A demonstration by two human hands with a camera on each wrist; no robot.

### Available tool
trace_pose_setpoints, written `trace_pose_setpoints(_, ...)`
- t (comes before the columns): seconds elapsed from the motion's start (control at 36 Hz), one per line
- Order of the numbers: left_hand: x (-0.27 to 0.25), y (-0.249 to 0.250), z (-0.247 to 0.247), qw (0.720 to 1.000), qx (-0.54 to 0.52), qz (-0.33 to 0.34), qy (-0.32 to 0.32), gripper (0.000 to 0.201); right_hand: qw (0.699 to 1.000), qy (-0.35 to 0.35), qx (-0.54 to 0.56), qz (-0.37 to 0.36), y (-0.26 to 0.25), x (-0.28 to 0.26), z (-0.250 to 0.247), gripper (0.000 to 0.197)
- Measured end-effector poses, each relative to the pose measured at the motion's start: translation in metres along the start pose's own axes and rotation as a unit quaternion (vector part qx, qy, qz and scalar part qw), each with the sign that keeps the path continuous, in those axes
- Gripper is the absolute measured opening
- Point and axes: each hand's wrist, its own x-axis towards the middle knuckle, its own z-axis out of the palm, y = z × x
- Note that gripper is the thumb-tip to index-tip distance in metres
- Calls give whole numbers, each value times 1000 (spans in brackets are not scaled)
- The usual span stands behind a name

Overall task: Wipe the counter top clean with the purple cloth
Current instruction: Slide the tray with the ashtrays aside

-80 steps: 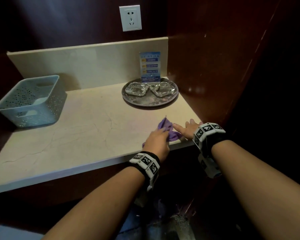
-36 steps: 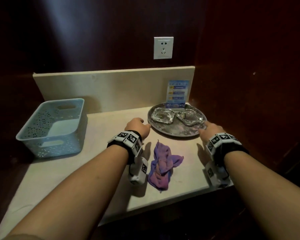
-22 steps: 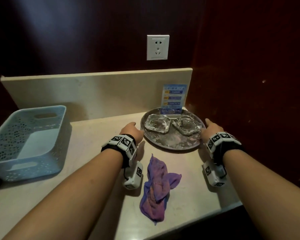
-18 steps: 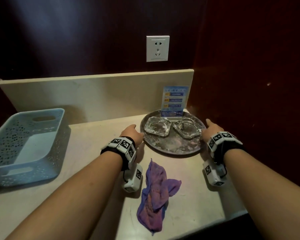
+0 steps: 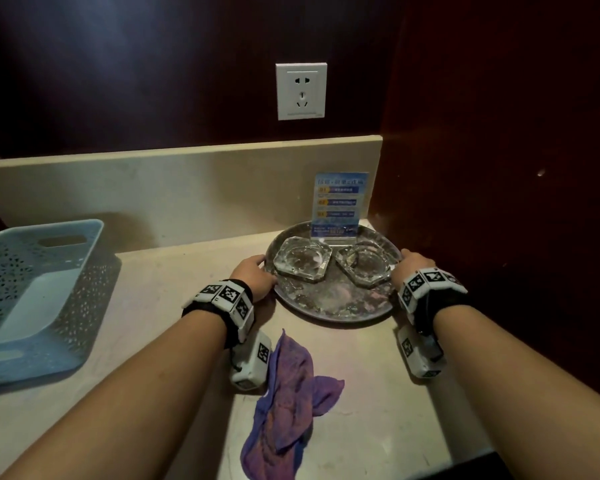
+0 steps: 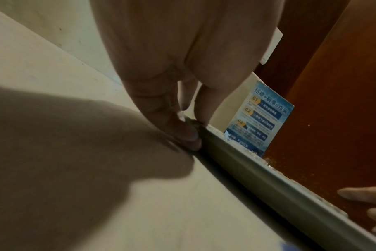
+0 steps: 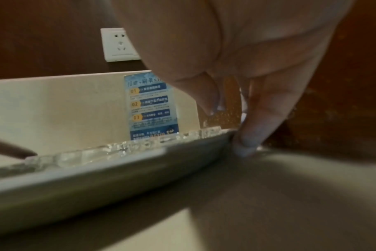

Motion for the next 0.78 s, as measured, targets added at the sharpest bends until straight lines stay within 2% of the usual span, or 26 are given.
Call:
trace_pose_setpoints(0.08,2,0,0,1000,-9,-2,-7,43,999,-42,16,13,3,-1,-1,35)
trace_pose_setpoints(0.14,2,-1,0,1000,2,5,-8,38,998,-37,47,13,9,-1,2,37)
trace_pose_setpoints(0.22,5,-3,1,1000,11,17,-12,37,990,-25,137,15,19,-1,8,44)
trace_pose_setpoints(0.31,10,-7,3,999,-2,30,-20,44,973,-32,230,14,24,2,16,50)
trace_pose_setpoints(0.39,13,-9,3,999,-19,42,-23,44,958,-29,284,2,34,17,28,46)
trace_pose_setpoints(0.53,8,-7,3,997,-69,44,-15,46,952,-19,306,2,31,-1,19,37)
trace_pose_setpoints(0.67,3,-11,-1,995,-91,48,-8,45,952,4,306,-14,31,6,25,15)
trace_pose_setpoints(0.78,-2,-16,-11,995,-86,53,16,48,950,14,309,-34,24,4,30,18)
